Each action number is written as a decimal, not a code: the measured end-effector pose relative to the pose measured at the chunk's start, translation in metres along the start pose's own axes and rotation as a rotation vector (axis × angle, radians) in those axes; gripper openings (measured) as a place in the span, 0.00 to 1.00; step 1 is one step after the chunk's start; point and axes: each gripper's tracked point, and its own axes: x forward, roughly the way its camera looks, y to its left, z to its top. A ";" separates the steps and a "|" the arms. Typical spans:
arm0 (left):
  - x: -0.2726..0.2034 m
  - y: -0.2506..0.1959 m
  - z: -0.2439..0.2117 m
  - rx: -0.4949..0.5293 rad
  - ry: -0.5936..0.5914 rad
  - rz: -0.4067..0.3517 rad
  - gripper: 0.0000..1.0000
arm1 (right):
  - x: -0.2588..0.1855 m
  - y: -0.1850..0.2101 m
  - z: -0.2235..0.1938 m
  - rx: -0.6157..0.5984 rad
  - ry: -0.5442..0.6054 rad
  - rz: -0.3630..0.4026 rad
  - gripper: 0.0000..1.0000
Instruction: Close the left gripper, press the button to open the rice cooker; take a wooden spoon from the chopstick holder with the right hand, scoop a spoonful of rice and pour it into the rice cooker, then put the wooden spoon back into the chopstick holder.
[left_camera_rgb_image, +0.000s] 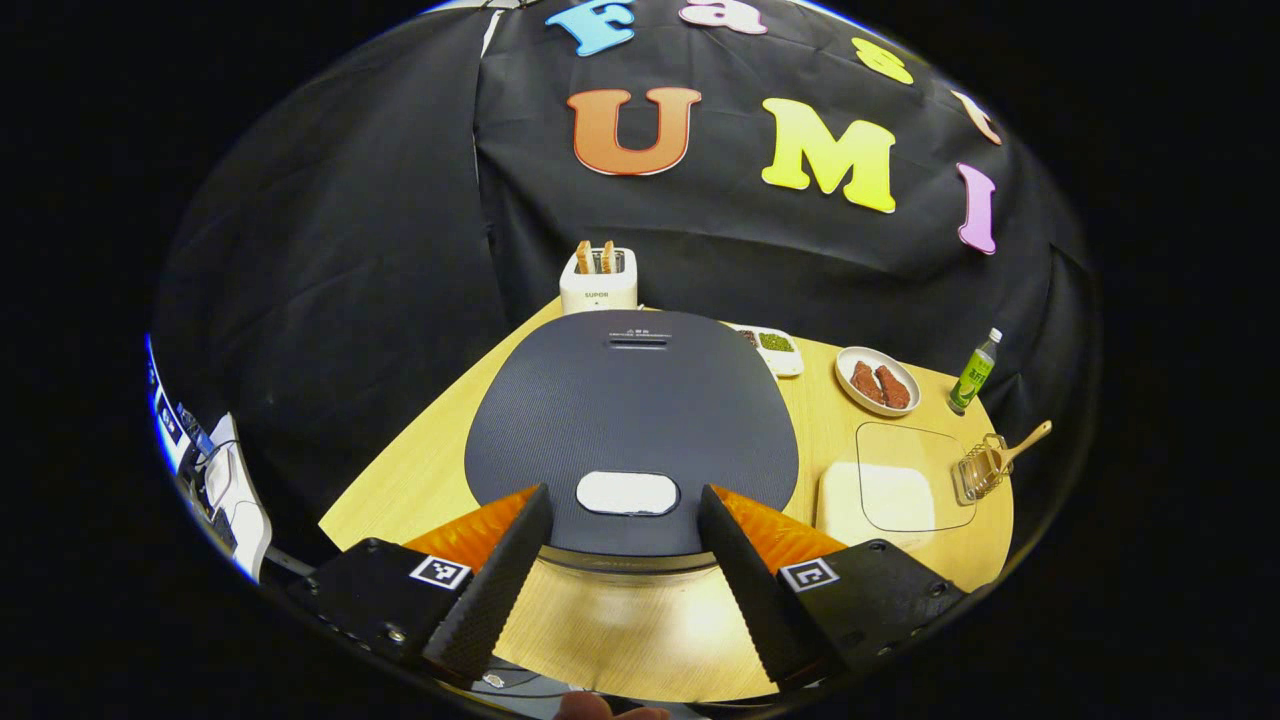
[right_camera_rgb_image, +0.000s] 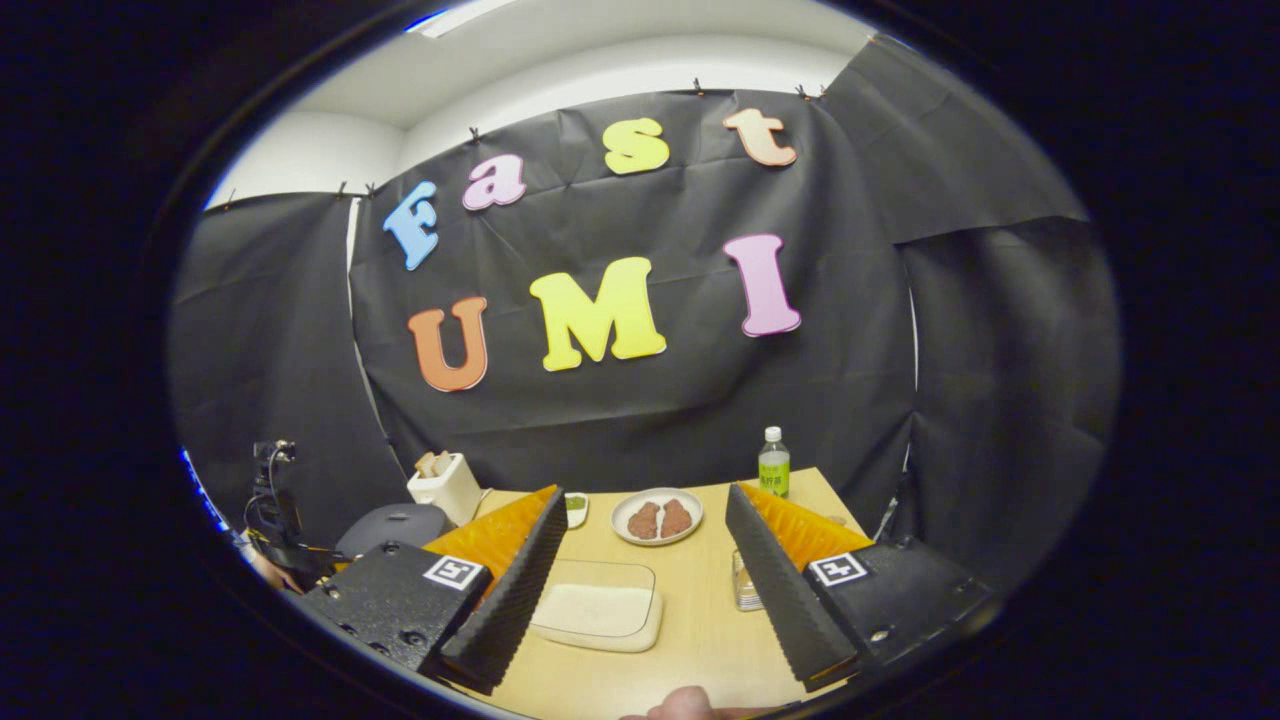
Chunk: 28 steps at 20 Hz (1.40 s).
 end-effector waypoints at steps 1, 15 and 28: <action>-0.003 0.000 0.003 0.007 -0.013 -0.005 0.97 | -0.005 0.004 0.007 -0.012 -0.019 -0.005 1.00; -0.263 -0.028 0.104 0.036 -0.488 -0.332 0.95 | -0.174 0.129 0.048 -0.088 -0.224 -0.100 0.99; -0.371 0.000 0.074 -0.012 -0.592 -0.309 0.94 | -0.275 0.168 0.036 -0.092 -0.229 -0.119 1.00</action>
